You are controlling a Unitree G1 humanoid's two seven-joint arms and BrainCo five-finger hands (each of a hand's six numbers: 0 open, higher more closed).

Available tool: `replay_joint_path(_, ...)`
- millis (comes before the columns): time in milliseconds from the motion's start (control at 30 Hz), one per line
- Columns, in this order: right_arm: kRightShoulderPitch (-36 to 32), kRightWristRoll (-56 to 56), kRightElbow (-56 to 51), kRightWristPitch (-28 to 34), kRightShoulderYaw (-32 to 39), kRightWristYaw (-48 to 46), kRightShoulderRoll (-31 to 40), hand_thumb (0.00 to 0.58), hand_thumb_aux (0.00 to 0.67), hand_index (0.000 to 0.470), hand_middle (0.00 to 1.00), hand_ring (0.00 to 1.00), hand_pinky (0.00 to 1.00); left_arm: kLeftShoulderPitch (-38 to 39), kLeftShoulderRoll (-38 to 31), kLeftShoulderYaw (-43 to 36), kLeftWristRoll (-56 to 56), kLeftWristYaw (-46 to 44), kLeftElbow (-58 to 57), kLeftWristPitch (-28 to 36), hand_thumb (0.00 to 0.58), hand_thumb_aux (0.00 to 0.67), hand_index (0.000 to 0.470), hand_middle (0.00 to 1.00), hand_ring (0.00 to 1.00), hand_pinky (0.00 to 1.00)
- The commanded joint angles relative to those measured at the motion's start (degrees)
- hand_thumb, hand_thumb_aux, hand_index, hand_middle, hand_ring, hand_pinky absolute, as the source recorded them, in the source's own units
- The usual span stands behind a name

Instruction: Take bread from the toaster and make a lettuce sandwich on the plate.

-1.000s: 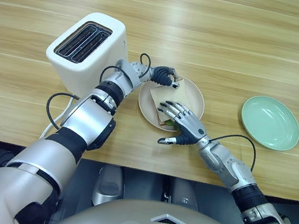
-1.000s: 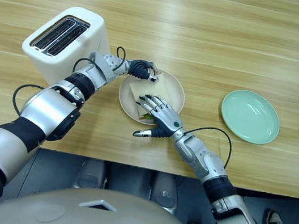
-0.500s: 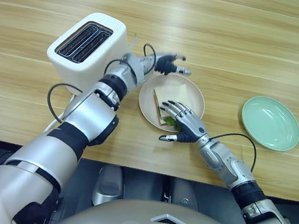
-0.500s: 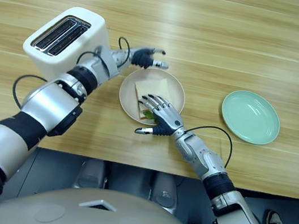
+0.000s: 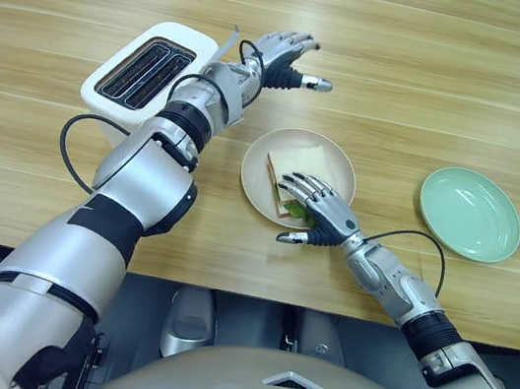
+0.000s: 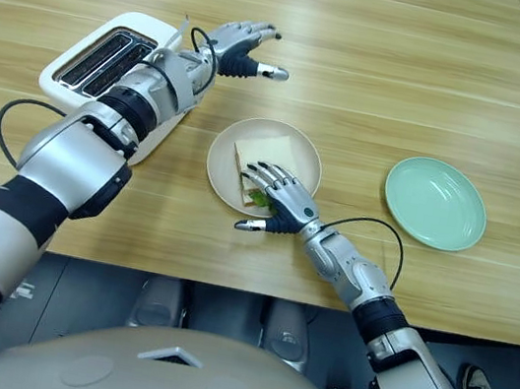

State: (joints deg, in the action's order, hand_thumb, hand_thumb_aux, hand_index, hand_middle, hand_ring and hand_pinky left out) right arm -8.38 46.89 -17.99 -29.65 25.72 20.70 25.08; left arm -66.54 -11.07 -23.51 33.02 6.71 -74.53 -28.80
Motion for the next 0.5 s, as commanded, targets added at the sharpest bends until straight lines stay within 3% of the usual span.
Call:
replay_joint_path(33, 2.8, -13.9, 11.8, -6.3, -6.9, -0.6, -0.2, 0.000, 0.000, 0.000, 0.00, 0.00, 0.00, 4.9, -0.4, 7.5, -11.0, -9.3, 4.3, -9.8, 0.531, 0.476, 0.327, 0.24, 0.24, 0.24)
replay_joint_path(67, 3.9, -18.3, 14.8, -8.0, -7.9, -2.4, 0.1, 0.000, 0.000, 0.000, 0.00, 0.00, 0.00, 6.8, -0.9, 8.8, -13.4, -11.4, 6.6, -12.6, 0.580, 0.654, 0.449, 0.40, 0.40, 0.40)
replay_joint_path(100, 5.0, -22.8, 17.4, -9.3, -8.7, -4.2, 0.5, 0.000, 0.000, 0.000, 0.00, 0.00, 0.00, 9.1, -1.2, 10.0, -16.1, -14.2, 9.3, -15.2, 0.580, 0.670, 0.460, 0.53, 0.53, 0.53)
replay_joint_path(133, 6.1, -28.1, 19.7, -10.4, -8.9, -6.7, 1.3, 0.000, 0.000, 0.000, 0.00, 0.00, 0.00, 12.1, -1.5, 11.0, -19.9, -18.1, 13.3, -17.2, 0.580, 0.670, 0.460, 0.53, 0.53, 0.53)
replay_joint_path(167, 7.1, -32.6, 21.7, -11.3, -9.3, -9.0, 2.1, 0.000, 0.000, 0.000, 0.00, 0.00, 0.00, 15.4, -1.8, 11.8, -23.4, -21.9, 17.8, -18.4, 0.580, 0.670, 0.460, 0.86, 0.86, 0.86)
replay_joint_path(233, 8.6, -39.7, 24.2, -12.7, -9.5, -13.4, 3.7, 0.000, 0.000, 0.000, 0.00, 0.00, 0.00, 22.2, -2.8, 11.8, -31.4, -30.4, 27.7, -18.5, 0.580, 0.670, 0.460, 1.00, 1.00, 1.00)
replay_joint_path(267, 9.4, -43.8, 25.5, -13.1, -9.2, -16.2, 4.6, 0.349, 0.247, 0.170, 0.00, 0.00, 0.00, 26.8, -4.2, 10.4, -35.0, -35.3, 34.4, -17.4, 0.580, 0.670, 0.460, 1.00, 1.00, 1.00)
replay_joint_path(300, 10.3, -47.2, 26.6, -13.6, -8.7, -19.1, 5.7, 0.516, 0.447, 0.307, 0.00, 0.00, 0.00, 31.3, -6.1, 8.6, -37.9, -40.0, 40.3, -16.7, 0.580, 0.670, 0.460, 1.00, 1.00, 1.00)
replay_joint_path(333, 11.2, -49.8, 27.4, -13.5, -8.0, -21.8, 6.9, 0.565, 0.562, 0.386, 0.09, 0.09, 0.09, 36.4, -8.8, 5.7, -40.8, -44.9, 46.6, -16.7, 0.580, 0.670, 0.460, 1.00, 1.00, 1.00)
replay_joint_path(367, 12.1, -51.2, 27.8, -13.2, -7.2, -24.4, 8.0, 0.565, 0.562, 0.386, 0.09, 0.09, 0.09, 41.1, -11.8, 2.9, -43.2, -49.2, 52.1, -16.7, 0.580, 0.670, 0.460, 1.00, 1.00, 1.00)
replay_joint_path(400, 12.9, -51.7, 27.9, -13.1, -6.1, -27.4, 9.3, 0.580, 0.670, 0.460, 0.57, 0.57, 0.57, 45.6, -15.1, 0.4, -44.7, -53.3, 56.7, -16.6, 0.580, 0.670, 0.460, 1.00, 1.00, 1.00)
replay_joint_path(433, 14.0, -51.7, 27.7, -13.1, -5.1, -30.4, 10.5, 0.580, 0.670, 0.460, 0.83, 0.83, 0.83, 49.7, -18.8, -2.1, -44.6, -57.0, 60.3, -16.7, 0.580, 0.670, 0.460, 1.00, 1.00, 1.00)
replay_joint_path(500, 15.5, -51.0, 26.6, -12.4, -3.5, -35.5, 12.2, 0.580, 0.670, 0.460, 1.00, 1.00, 1.00, 54.8, -23.5, -4.9, -42.9, -61.6, 63.2, -17.3, 0.580, 0.670, 0.460, 1.00, 1.00, 1.00)
